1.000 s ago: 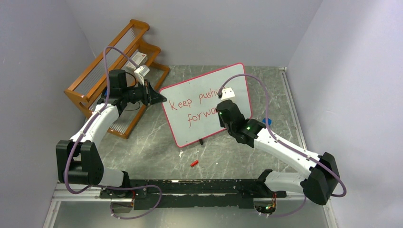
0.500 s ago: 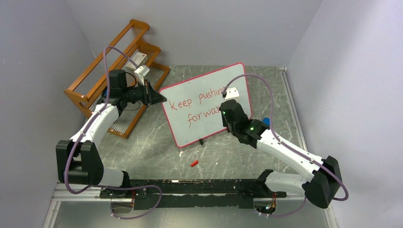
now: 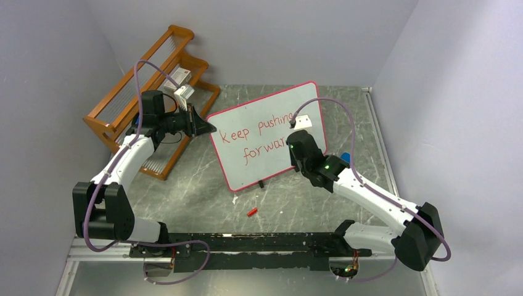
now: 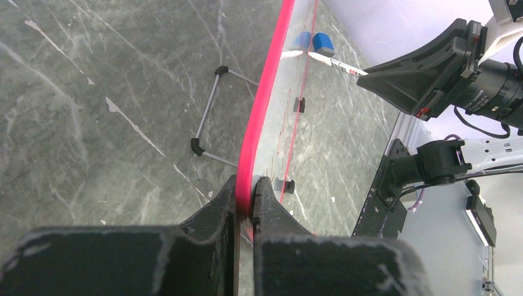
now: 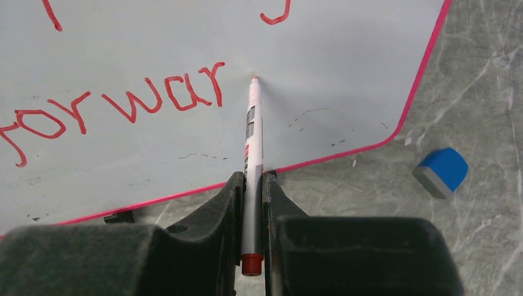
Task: Write a sentence on the whiteboard
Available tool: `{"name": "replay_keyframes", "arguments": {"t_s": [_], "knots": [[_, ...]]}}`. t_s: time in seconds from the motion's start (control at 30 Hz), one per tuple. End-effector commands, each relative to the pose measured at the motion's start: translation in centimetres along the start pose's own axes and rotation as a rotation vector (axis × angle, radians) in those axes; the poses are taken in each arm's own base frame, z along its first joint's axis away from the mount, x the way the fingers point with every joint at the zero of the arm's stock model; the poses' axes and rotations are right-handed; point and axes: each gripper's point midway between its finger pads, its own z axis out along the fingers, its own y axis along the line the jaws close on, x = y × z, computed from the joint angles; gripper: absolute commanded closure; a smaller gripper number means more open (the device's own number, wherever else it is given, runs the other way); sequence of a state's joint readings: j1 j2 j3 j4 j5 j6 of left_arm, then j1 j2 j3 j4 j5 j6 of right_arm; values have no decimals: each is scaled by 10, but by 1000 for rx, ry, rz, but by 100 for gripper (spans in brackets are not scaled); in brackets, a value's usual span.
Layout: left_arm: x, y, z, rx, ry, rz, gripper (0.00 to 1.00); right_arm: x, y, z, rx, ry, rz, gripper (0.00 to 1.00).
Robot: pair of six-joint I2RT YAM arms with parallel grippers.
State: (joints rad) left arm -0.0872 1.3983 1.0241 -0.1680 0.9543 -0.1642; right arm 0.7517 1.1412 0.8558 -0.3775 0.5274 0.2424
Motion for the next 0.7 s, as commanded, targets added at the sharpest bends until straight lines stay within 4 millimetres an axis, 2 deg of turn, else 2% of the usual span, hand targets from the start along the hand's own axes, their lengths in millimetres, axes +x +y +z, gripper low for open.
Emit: {"name": "replay_keyframes", "arguments": {"t_s": [0.0, 0.67], "knots": [[29, 40, 8, -154, 77, 36, 95, 2, -3, 3, 8, 2, 12, 100], [27, 39, 8, -151, 75, 37, 95, -21, 6, 2, -37, -48, 25, 100]]}}
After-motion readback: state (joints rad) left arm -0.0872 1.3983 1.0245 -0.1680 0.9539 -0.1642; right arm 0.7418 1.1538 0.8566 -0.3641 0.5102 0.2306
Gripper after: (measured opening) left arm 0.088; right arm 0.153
